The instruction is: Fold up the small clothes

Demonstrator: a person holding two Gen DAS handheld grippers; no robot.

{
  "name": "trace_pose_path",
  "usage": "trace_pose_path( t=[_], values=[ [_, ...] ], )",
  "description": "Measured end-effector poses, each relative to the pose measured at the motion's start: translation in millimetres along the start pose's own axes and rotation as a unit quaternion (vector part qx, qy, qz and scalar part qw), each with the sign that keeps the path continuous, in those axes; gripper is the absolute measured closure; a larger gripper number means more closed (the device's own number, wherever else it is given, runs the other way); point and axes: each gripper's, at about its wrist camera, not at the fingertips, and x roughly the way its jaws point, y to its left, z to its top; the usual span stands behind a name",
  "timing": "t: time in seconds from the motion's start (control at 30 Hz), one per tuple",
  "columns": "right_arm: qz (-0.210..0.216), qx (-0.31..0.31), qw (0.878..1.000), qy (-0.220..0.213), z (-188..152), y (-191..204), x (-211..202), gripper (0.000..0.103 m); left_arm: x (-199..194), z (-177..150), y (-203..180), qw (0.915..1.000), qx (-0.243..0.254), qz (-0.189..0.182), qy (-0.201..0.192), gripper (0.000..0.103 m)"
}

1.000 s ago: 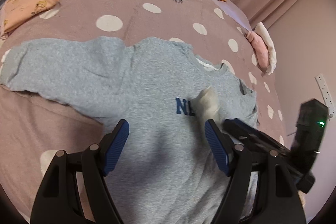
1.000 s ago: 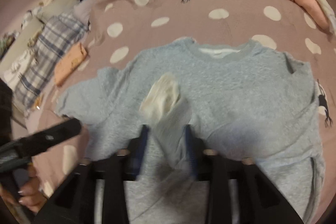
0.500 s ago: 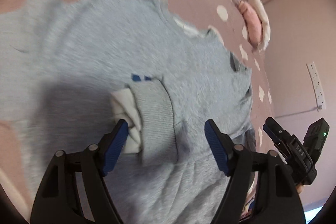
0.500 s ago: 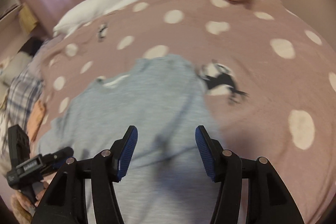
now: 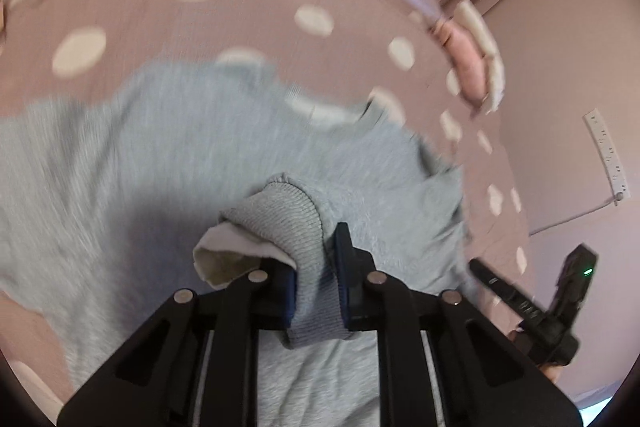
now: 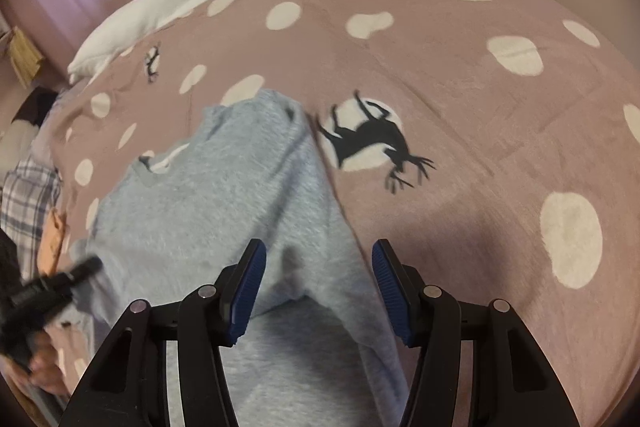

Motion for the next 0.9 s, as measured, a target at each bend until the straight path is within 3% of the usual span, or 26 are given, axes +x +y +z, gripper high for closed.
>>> trace_pose_path(
  t=[0.13,0.23,0.43,0.9],
  values=[
    [0.009,-0.011,1.000,-0.005,3.3,9.2,-0.5,0.046,-28.3,18.4,-9.7,0.9986,0.030,0.017,-0.041,0.088],
    [0.019,-0.017,1.000,0.000,2.9,17.4,3.2,0.046,-43.0,27.1,-8.5,0.9953,0.052,0.051,-0.064,0.088],
    [0.023,-0.036,0.999,0.016,-4.8,32.6,15.8,0.049,-31.9,26.8,9.1,0.9953,0.052,0.073,-0.037,0.087],
    [0.000,-0.050,0.998,0.032,-13.2,42.6,28.5,0.050,-10.8,6.8,56.8,0.9939,0.001,0.109,0.017,0.086]
  ],
)
